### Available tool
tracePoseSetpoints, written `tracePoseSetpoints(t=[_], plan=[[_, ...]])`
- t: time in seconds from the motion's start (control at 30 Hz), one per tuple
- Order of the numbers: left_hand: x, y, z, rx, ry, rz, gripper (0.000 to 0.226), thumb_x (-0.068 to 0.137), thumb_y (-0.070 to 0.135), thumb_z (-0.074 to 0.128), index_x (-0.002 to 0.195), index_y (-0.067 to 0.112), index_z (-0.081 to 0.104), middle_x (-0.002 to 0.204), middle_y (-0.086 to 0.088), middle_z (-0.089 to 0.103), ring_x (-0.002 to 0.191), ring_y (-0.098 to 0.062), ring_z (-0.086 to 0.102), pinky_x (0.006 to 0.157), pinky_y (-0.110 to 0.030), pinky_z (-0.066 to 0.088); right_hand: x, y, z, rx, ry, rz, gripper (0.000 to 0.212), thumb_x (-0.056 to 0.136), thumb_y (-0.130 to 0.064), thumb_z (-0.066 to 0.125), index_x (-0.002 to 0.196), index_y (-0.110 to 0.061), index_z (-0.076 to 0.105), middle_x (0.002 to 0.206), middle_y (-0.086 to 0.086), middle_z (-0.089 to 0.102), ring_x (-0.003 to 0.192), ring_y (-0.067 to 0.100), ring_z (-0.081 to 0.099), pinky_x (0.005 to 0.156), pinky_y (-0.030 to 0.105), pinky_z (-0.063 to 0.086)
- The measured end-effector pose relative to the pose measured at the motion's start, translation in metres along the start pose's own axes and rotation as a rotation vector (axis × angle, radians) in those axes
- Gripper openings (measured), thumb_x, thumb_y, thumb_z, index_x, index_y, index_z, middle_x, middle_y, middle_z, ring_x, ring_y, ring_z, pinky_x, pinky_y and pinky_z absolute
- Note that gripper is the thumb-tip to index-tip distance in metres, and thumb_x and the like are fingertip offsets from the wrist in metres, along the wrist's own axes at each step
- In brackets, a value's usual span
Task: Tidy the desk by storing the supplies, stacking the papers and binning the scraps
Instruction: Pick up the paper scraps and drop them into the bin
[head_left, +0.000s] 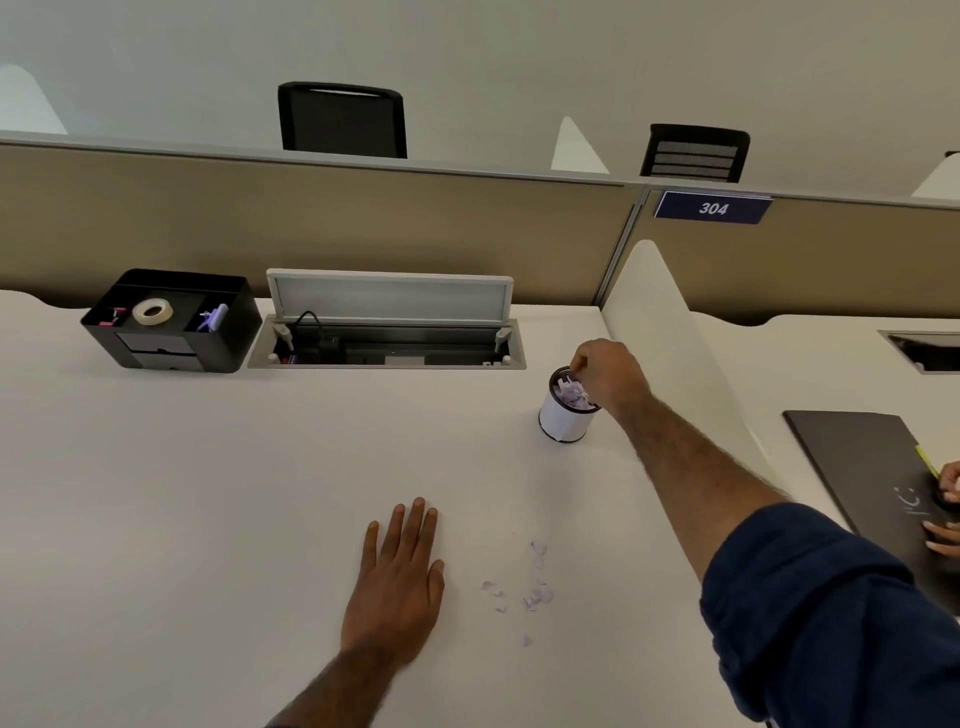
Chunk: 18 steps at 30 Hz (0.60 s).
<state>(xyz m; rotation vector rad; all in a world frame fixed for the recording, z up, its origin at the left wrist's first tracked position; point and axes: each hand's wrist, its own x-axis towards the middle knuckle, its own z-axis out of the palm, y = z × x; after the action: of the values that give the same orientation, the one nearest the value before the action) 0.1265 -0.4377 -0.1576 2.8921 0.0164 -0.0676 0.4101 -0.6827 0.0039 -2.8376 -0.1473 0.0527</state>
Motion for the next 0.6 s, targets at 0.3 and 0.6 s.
tracePoseSetpoints(t=[0.3, 0.6], plan=[[0.001, 0.001, -0.002, 0.003, -0.014, 0.002, 0.065, 0.105, 0.043, 0.019, 0.164, 0.023, 0.002, 0.173, 0.002, -0.002, 0.159, -0.019, -0.004, 0.125, -0.043, -0.007, -0.064, -0.009, -0.001, 0.309, 0.244, 0.009, 0.010, 0.083, -0.014, 0.063, 0.079, -0.014, 0.072, 0.084, 0.002, 0.072, 0.077, 0.021, 0.063, 0.069, 0.033, 0.050], [0.000, 0.003, -0.009, 0.008, -0.051, -0.004, 0.068, 0.101, 0.047, 0.005, 0.163, 0.023, -0.006, 0.172, 0.002, -0.010, 0.158, -0.019, -0.012, 0.125, -0.043, -0.011, -0.175, 0.000, 0.104, 0.090, -0.230, 0.029, 0.031, 0.088, -0.006, 0.053, 0.113, -0.015, 0.069, 0.117, 0.008, 0.059, 0.113, 0.026, 0.055, 0.094, 0.033, 0.047]])
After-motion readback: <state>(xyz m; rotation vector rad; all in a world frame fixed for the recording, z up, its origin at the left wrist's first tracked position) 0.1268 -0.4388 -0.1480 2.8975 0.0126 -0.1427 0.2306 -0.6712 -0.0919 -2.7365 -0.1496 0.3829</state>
